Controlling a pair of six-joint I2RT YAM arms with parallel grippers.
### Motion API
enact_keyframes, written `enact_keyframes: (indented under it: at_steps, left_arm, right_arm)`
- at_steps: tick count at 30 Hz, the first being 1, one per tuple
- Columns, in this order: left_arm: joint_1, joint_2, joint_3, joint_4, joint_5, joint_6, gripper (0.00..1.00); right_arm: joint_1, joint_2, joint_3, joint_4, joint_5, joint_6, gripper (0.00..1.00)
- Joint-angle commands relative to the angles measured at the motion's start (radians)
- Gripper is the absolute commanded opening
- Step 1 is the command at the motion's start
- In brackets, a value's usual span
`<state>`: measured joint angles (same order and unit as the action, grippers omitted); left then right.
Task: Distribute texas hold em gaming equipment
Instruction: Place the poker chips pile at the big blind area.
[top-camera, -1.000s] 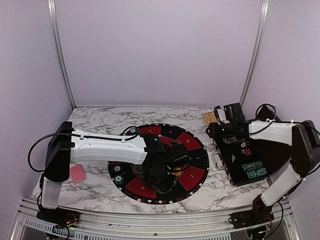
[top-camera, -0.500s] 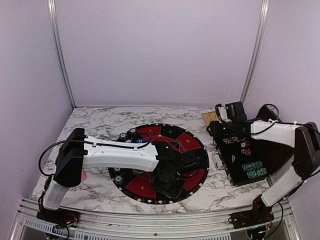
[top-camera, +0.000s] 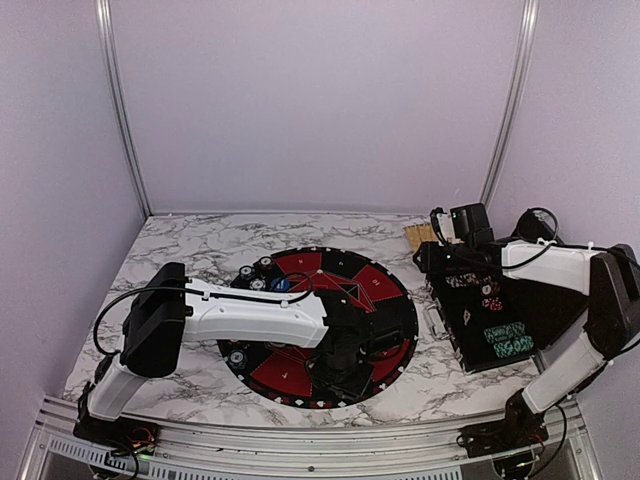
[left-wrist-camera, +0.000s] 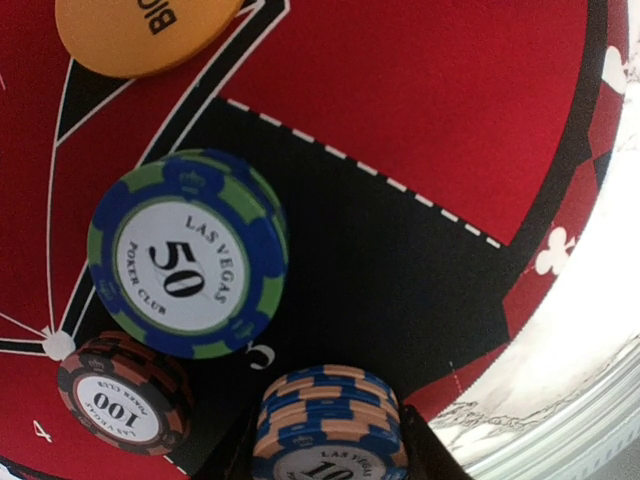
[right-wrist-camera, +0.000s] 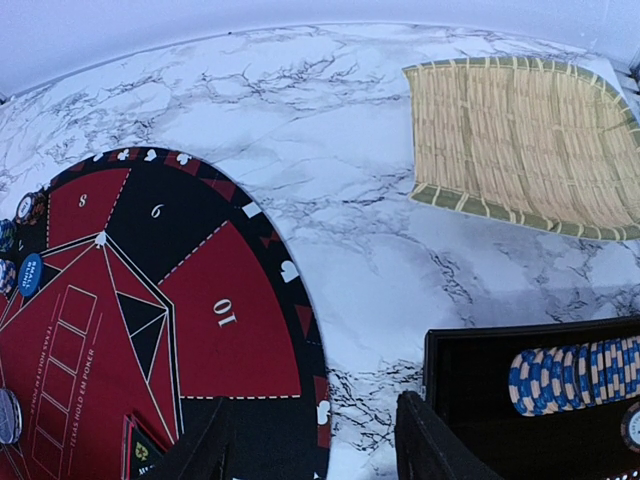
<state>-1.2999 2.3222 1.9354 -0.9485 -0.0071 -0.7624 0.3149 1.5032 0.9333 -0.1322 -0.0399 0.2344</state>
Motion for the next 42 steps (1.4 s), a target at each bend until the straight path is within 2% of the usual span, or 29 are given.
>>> enact_keyframes:
  at_steps: [1, 14, 42]
  left_arm:
    - [-0.001, 0.010, 0.034, -0.027, 0.002, 0.011, 0.40]
    - [-0.001, 0.007, 0.040, -0.040, 0.002, 0.018, 0.49]
    - [-0.009, -0.099, 0.049, -0.063, -0.003, 0.047, 0.53]
  right_arm:
    - [-0.010, -0.023, 0.024, 0.003, -0.002, -0.006, 0.53]
    - [-0.010, -0.021, 0.028, -0.001, -0.002, -0.007, 0.53]
    - [-0.011, -0.019, 0.027, -0.009, 0.000, -0.010, 0.53]
